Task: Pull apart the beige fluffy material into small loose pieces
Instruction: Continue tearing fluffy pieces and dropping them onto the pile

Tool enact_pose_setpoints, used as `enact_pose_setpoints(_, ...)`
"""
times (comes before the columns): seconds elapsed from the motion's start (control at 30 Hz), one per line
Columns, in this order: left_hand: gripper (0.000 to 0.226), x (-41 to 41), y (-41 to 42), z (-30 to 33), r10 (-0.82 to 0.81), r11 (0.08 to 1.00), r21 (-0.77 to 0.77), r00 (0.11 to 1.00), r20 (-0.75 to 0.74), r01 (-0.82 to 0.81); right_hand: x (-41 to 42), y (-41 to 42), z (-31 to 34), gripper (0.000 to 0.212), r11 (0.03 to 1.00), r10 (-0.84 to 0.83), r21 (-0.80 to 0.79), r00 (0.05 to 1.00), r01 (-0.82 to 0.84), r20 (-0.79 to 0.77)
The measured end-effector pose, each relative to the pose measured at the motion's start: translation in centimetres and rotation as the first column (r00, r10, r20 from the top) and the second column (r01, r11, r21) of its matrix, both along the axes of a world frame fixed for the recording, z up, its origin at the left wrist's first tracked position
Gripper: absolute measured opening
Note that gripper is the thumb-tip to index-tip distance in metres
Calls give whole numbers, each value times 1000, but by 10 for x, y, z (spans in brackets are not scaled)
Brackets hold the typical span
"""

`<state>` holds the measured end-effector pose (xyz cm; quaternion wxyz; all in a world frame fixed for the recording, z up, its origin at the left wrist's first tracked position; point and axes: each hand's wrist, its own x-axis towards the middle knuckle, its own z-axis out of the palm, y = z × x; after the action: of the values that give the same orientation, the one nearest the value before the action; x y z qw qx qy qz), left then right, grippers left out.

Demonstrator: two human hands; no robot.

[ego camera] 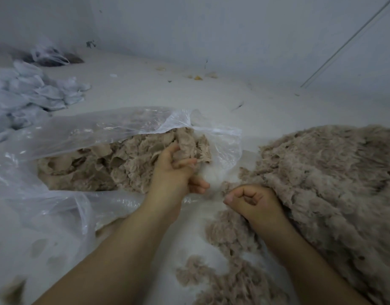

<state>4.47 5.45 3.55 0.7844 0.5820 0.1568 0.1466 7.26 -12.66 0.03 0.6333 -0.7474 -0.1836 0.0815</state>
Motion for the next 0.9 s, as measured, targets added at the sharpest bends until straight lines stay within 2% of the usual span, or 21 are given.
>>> enact_pose_setpoints(0.07, 29, -8, -6, -4, 13, 983, 184, 1000, -7, -11, -2, 0, 1, 10, 1000, 6, -12, 1000, -6, -3)
enact_pose_setpoints(0.13, 18, -13, -11, -9, -81, 906, 409, 993, -89, 111, -3, 0, 2, 11, 1000, 1, -19, 1000, -1, 4)
enact_pose_setpoints(0.2, 14, -17, -15, -11, -251, 725, 604, 944, -215, 331, -4, 1, 3, 14, 1000, -6, -22, 1000, 7, 20)
enact_pose_setpoints(0.27, 11, -18, -17, -13, -373, 505, 715, 869, -325, 484, -3, 1, 4, 15, 1000, -15, -22, 1000, 15, 21)
enact_pose_setpoints(0.37, 17, -17, -19, -19, -367, 267, 804, 827, -425, 532, -3, 1, 3, 15, 1000, -17, -7, 1000, 17, 8)
enact_pose_setpoints(0.43, 15, -15, -21, -21, -343, 201, 841, 840, -420, 502, -3, 1, 3, 14, 1000, -11, -15, 1000, 11, 6)
enact_pose_setpoints(0.47, 15, -15, -22, -21, -351, 224, 847, 851, -392, 482, -2, 1, 3, 15, 1000, -6, -13, 1000, 6, 5)
enact_pose_setpoints(0.5, 17, -15, -23, -21, -363, 288, 837, 862, -355, 466, -2, 1, 2, 15, 1000, 0, -4, 1000, 0, -1)
enact_pose_setpoints(0.63, 18, -17, -25, -16, -326, 631, 677, 921, -212, 379, -2, 2, 1, 10, 999, 36, 10, 999, -35, -6)
enact_pose_setpoints(0.7, 16, -18, -24, -17, -276, 762, 561, 946, -173, 324, -2, 2, 0, 25, 999, 53, 9, 998, -53, -15)
enact_pose_setpoints(0.8, 16, -19, -22, -17, -215, 854, 455, 968, -130, 251, -1, 1, 3, 33, 997, 64, 46, 997, -63, -32)
enact_pose_setpoints(0.9, 10, -21, -21, -16, -284, 888, 341, 951, -119, 308, 0, 2, 6, 26, 994, 32, 110, 997, -24, -75)
